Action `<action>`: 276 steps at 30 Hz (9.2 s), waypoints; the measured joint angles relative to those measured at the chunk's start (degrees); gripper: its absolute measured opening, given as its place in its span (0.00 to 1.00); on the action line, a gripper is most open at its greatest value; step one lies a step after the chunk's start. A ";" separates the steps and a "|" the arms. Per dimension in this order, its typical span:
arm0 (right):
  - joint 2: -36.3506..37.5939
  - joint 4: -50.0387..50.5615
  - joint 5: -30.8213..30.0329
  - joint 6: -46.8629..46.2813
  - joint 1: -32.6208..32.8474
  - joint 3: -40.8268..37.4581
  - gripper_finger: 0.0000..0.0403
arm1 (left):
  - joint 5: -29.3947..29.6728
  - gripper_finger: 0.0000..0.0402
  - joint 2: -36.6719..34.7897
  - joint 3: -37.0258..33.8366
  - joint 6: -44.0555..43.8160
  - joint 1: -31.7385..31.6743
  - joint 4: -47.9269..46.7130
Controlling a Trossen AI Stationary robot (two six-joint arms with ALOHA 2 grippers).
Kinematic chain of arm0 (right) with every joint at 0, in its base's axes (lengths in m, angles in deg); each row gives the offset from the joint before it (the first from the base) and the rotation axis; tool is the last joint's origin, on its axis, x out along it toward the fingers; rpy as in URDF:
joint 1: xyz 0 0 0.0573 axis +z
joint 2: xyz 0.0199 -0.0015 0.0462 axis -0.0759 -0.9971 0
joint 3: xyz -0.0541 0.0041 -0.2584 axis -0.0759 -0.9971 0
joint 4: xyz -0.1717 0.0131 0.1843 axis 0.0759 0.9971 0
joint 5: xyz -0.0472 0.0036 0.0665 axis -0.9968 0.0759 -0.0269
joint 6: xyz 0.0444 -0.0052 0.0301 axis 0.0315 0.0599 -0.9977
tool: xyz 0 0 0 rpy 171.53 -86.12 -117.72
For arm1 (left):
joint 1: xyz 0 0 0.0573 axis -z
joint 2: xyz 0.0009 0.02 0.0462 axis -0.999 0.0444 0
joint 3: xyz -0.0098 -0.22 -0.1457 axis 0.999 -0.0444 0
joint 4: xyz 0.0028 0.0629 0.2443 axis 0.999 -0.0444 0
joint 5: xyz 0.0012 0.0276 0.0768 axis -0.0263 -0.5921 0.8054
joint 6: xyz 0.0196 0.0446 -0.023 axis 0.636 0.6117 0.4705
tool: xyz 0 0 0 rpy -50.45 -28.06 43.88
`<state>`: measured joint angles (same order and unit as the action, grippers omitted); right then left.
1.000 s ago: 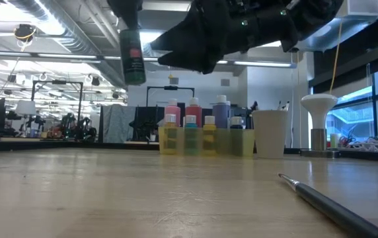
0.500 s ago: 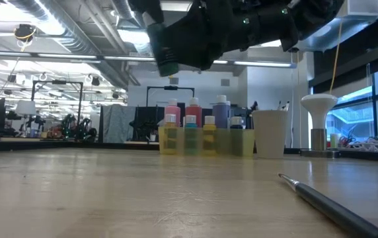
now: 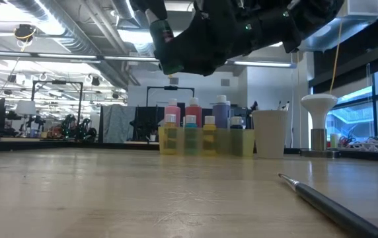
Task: Pick & Place Paint Supplies
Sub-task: Put the small green paint bottle into the yellow bin
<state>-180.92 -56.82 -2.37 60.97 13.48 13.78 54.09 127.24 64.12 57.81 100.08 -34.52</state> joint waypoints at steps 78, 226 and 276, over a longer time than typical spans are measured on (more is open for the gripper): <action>0.09 -6.32 6.51 -2.80 0.31 -0.03 0.26 | 10.56 0.40 -14.34 -13.31 10.65 8.00 13.17; 27.87 44.68 -45.02 -14.43 38.97 -0.03 0.63 | -6.57 0.28 34.67 31.39 -17.87 -40.57 -6.93; 27.85 46.87 -44.92 -17.00 41.29 -0.03 0.63 | -4.64 0.33 38.64 31.43 -22.04 -37.13 -7.91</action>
<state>-153.07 -9.95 -47.29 43.96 54.77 13.75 49.45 165.88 95.55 35.76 62.94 -42.44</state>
